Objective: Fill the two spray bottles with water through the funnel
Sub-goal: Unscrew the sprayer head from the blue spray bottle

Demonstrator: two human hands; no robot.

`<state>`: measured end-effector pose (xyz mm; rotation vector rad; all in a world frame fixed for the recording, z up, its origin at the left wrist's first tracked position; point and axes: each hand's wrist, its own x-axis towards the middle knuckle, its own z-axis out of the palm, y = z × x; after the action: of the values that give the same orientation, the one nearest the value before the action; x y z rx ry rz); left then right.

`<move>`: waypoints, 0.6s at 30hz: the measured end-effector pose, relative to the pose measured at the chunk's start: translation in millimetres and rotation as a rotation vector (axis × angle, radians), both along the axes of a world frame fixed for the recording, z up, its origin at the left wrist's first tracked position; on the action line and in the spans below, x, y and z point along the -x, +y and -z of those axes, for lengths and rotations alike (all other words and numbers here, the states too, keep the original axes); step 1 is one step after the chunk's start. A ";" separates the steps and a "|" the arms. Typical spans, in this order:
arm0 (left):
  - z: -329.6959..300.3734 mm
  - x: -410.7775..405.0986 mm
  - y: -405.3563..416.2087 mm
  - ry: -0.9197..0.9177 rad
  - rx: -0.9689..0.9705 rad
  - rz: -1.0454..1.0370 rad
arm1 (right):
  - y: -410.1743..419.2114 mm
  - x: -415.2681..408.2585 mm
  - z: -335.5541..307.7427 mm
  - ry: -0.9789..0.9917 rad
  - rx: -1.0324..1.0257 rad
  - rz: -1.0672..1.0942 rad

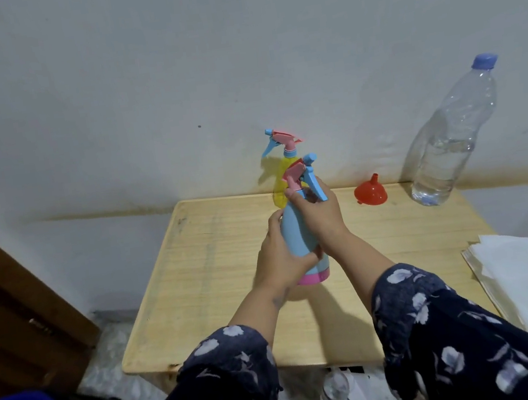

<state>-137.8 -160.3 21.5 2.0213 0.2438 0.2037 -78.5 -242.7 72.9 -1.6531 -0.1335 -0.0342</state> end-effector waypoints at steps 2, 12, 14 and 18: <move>-2.6 1.2 -0.8 -0.010 -0.006 -0.004 | -0.5 1.0 -2.0 0.061 -0.039 0.016; -9.6 -3.6 -0.1 -0.012 -0.084 -0.041 | -2.4 2.2 -8.5 0.181 -0.120 0.016; -10.5 -6.2 1.1 -0.012 -0.114 -0.032 | -0.3 -2.1 -4.9 0.150 -0.060 0.018; -12.0 -10.9 0.3 -0.008 -0.197 -0.028 | 1.9 -12.6 -3.4 0.124 0.027 0.205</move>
<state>-126.9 -160.0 33.6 2.2124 0.2547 0.2621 -65.9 -240.8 76.3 -1.6855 0.1309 -0.0852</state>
